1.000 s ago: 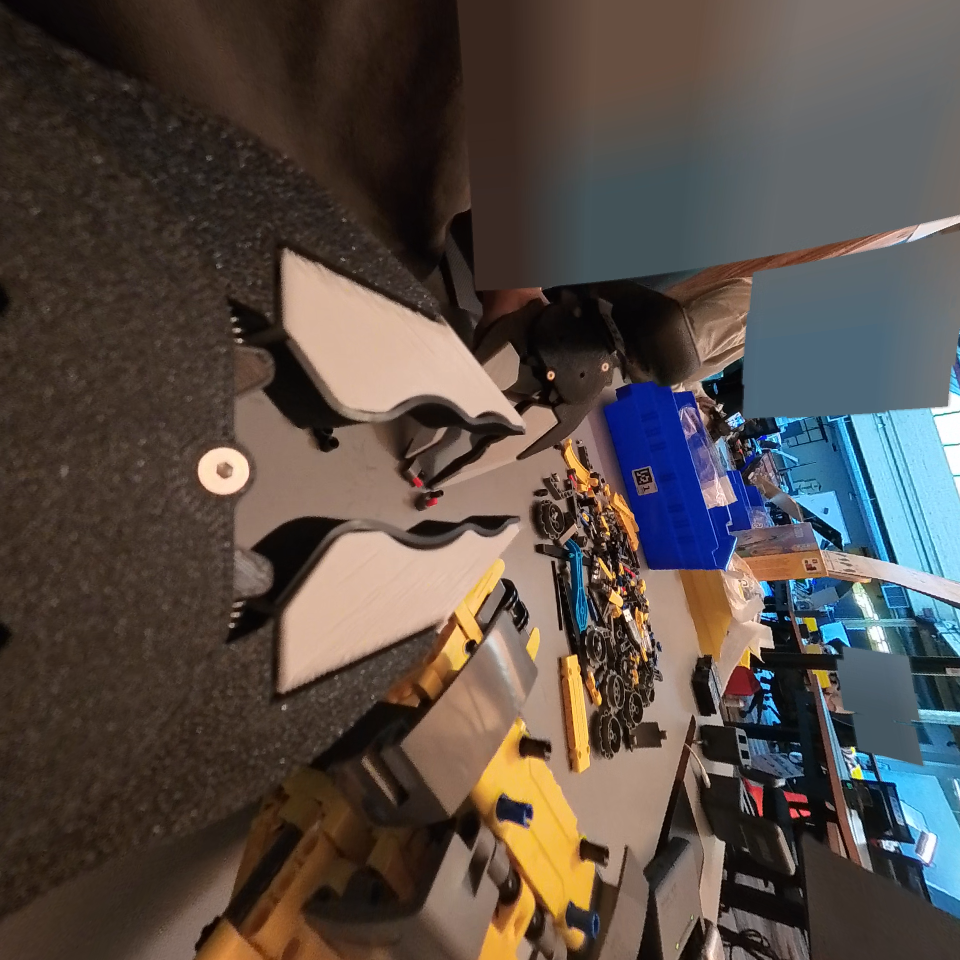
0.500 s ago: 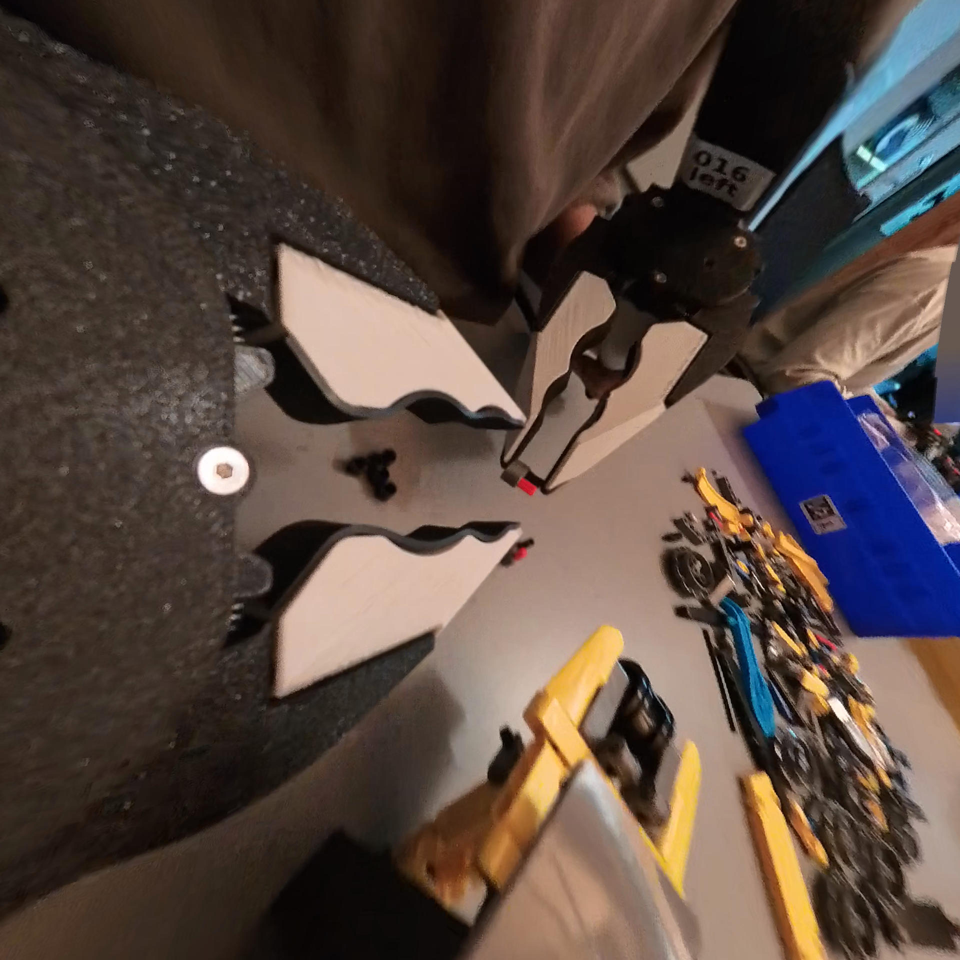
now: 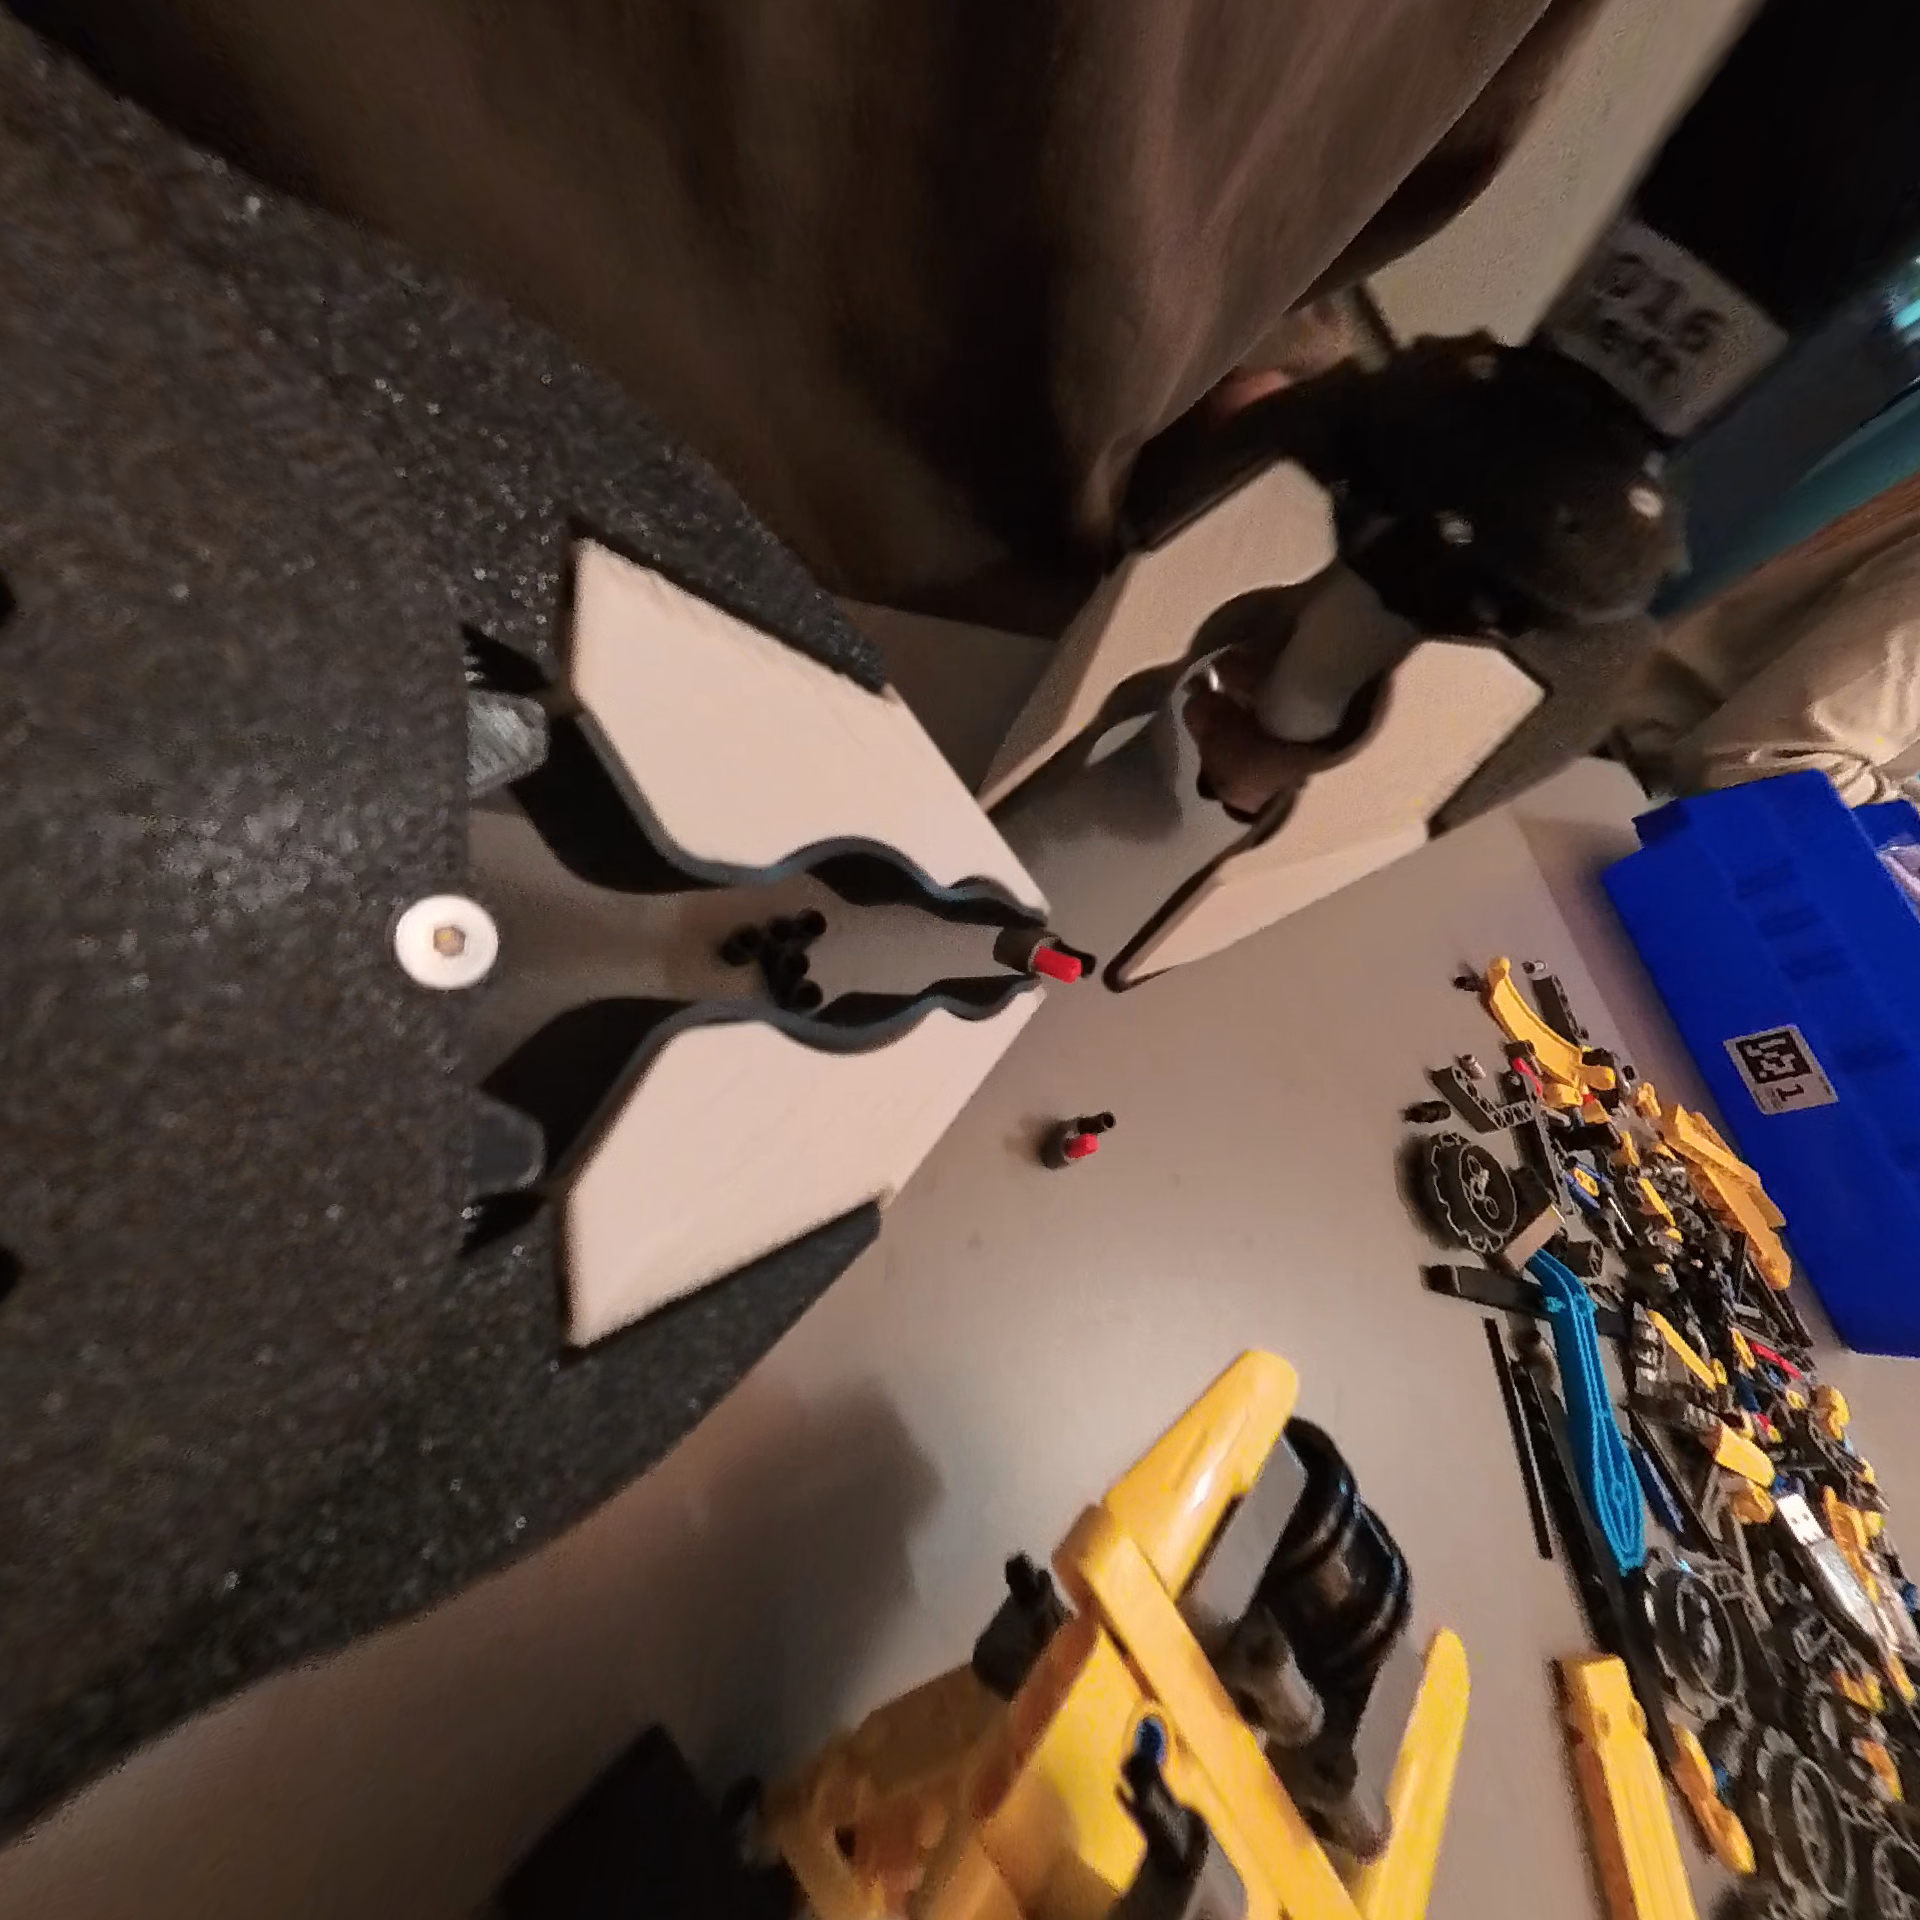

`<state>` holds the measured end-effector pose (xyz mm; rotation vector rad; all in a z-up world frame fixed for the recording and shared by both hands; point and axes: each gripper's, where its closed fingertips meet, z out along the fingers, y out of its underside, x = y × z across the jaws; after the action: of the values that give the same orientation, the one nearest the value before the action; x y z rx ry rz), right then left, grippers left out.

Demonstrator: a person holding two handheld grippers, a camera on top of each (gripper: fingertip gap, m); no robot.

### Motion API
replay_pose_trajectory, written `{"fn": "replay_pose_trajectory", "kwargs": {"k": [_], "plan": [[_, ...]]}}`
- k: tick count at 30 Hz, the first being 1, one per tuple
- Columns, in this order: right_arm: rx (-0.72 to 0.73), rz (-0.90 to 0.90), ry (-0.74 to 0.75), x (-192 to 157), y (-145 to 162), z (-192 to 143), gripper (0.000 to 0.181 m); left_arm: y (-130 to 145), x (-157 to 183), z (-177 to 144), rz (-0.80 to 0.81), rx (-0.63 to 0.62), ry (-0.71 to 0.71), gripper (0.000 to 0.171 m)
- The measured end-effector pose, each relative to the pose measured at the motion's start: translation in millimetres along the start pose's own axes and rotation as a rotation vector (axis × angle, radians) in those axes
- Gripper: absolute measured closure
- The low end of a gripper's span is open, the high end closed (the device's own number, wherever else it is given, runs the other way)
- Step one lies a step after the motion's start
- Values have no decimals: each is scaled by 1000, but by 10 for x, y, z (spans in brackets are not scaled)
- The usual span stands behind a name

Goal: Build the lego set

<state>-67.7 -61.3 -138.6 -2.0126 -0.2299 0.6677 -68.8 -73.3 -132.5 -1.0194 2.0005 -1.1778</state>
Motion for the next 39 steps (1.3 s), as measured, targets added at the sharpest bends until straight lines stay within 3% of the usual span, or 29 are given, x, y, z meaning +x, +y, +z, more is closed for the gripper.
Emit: {"fn": "replay_pose_trajectory", "kwargs": {"k": [5, 9, 13, 23, 32, 37, 39], "plan": [[32, -146, 10, -87, -67, -33, 173, -202, -37, -184, -272, 168, 171, 146], [97, -214, -25, -211, -172, -73, 173, -192, 4, -208, -370, 185, 266, 147], [91, -232, -35, -229, -153, -71, 173, -228, 66, -211, -431, 214, 339, 160], [99, -251, -35, -232, -157, -66, 173, -148, 47, -179, -415, 184, 325, 171], [79, -266, -43, -256, -122, -36, 173, -125, 79, -173, -444, 180, 382, 171], [74, -267, -17, -212, -110, -17, 173, -97, 35, -159, -409, 157, 331, 171], [68, -259, 6, -166, -106, -2, 164, -62, -53, -157, -393, 140, 278, 171]]}}
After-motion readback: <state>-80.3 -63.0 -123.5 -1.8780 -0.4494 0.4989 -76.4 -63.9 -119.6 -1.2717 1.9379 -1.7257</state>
